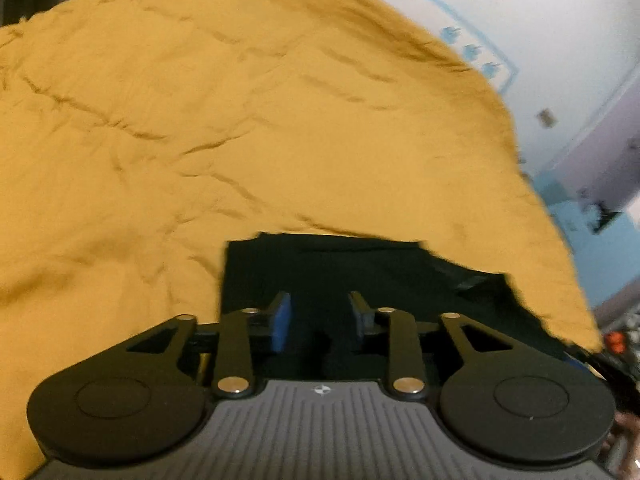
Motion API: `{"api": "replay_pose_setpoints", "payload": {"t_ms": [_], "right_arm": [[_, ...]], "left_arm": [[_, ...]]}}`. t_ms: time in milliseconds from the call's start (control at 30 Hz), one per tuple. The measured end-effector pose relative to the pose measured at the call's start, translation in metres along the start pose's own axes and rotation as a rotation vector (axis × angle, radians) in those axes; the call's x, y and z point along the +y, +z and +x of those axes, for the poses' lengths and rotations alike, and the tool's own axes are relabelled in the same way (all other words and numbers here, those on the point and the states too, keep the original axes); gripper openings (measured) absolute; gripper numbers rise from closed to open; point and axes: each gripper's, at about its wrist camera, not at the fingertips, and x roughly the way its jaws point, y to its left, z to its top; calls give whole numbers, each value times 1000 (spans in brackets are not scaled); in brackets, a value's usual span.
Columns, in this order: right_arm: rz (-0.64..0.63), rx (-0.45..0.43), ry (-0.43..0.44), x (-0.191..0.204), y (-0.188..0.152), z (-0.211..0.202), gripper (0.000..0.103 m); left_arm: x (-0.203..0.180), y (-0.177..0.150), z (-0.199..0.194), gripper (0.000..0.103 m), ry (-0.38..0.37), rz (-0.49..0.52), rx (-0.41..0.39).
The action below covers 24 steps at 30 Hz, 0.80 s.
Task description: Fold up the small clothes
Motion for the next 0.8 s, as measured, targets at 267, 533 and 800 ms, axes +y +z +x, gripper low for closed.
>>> {"api": "replay_pose_setpoints", "payload": {"t_ms": [267, 533, 800], "right_arm": [[-133, 106, 240, 137, -22, 21, 38], [-181, 195, 120, 209, -46, 83, 38], [-218, 241, 71, 204, -61, 101, 37]], "left_arm": [[-7, -45, -49, 51, -70, 73, 64], [22, -47, -38, 51, -84, 45, 90], [21, -54, -37, 53, -86, 78, 83]]}}
